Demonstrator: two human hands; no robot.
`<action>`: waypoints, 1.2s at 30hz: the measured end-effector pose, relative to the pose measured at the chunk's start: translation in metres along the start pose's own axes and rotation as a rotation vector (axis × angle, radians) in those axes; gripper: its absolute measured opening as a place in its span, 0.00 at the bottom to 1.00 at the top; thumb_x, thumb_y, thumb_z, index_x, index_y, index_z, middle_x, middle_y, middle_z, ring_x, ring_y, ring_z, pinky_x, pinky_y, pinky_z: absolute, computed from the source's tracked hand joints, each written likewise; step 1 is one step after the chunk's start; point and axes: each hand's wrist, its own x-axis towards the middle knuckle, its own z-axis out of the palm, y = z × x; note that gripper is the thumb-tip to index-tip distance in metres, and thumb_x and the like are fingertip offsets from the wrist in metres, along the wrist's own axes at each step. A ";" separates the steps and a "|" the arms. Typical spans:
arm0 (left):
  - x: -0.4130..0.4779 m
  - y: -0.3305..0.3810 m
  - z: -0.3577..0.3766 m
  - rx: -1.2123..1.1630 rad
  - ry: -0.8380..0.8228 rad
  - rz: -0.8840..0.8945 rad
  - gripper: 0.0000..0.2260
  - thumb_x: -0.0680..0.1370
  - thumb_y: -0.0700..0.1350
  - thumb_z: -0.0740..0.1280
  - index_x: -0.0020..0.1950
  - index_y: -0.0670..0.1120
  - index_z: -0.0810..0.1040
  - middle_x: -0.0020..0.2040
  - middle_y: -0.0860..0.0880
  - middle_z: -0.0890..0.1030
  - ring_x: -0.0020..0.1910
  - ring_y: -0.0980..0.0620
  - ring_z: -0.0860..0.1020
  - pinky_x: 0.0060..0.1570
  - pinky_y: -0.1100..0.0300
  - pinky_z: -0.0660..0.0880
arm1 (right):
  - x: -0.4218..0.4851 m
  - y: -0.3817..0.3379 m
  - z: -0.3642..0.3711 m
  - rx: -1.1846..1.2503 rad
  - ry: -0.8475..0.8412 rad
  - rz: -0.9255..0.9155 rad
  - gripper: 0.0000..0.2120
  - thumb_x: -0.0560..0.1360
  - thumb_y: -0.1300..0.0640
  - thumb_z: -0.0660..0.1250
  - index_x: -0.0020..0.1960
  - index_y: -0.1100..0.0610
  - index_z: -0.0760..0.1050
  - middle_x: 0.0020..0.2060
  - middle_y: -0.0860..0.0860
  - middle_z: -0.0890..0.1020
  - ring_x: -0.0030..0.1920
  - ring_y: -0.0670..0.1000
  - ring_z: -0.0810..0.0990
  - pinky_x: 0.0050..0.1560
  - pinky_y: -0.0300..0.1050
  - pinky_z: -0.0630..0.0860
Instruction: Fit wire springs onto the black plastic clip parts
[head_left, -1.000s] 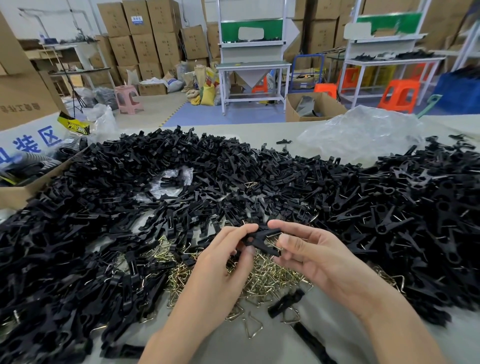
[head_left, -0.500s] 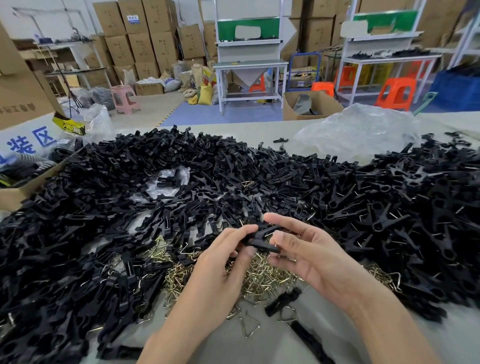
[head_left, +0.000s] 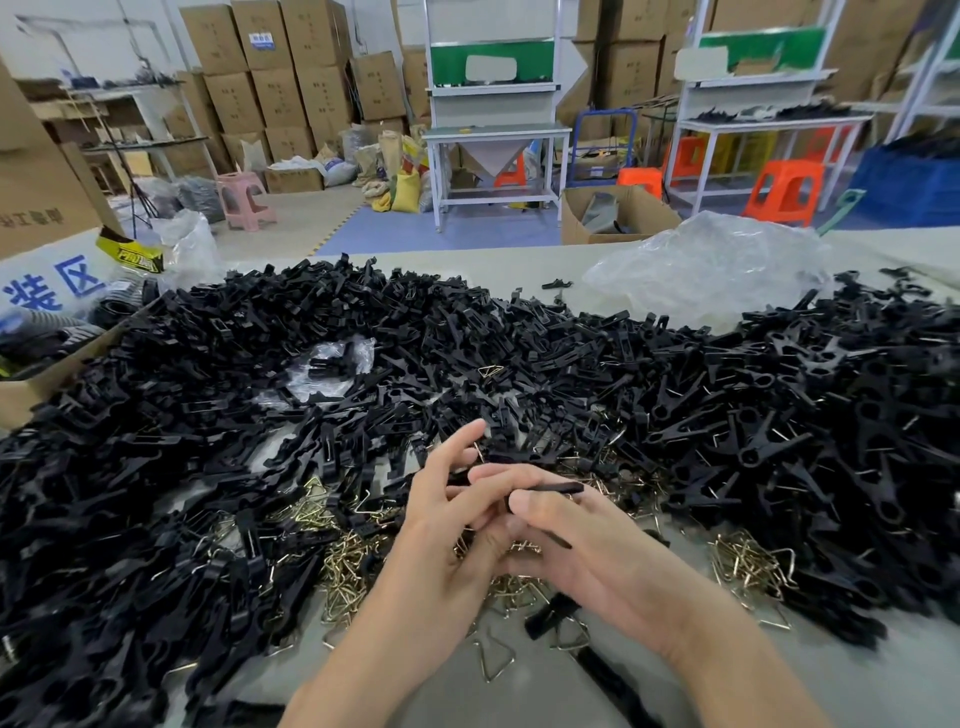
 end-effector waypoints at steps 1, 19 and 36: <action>0.000 -0.002 -0.001 -0.008 -0.022 -0.007 0.15 0.81 0.52 0.63 0.65 0.70 0.75 0.78 0.61 0.59 0.75 0.61 0.61 0.67 0.61 0.66 | 0.000 0.000 0.000 0.004 0.009 0.000 0.18 0.76 0.54 0.69 0.65 0.56 0.80 0.52 0.56 0.83 0.56 0.52 0.81 0.58 0.52 0.79; -0.005 0.008 -0.001 -0.090 -0.077 -0.091 0.31 0.75 0.44 0.61 0.74 0.68 0.63 0.69 0.61 0.72 0.63 0.56 0.75 0.58 0.58 0.76 | 0.009 0.011 -0.003 -0.110 0.318 -0.107 0.13 0.65 0.49 0.80 0.48 0.50 0.85 0.42 0.53 0.87 0.45 0.53 0.87 0.50 0.40 0.80; -0.006 -0.004 0.004 0.056 -0.007 -0.062 0.28 0.77 0.51 0.59 0.75 0.69 0.59 0.65 0.65 0.73 0.65 0.58 0.73 0.52 0.66 0.75 | 0.005 0.004 -0.012 -0.173 0.399 -0.122 0.21 0.72 0.35 0.71 0.36 0.52 0.76 0.29 0.49 0.73 0.29 0.51 0.75 0.36 0.41 0.77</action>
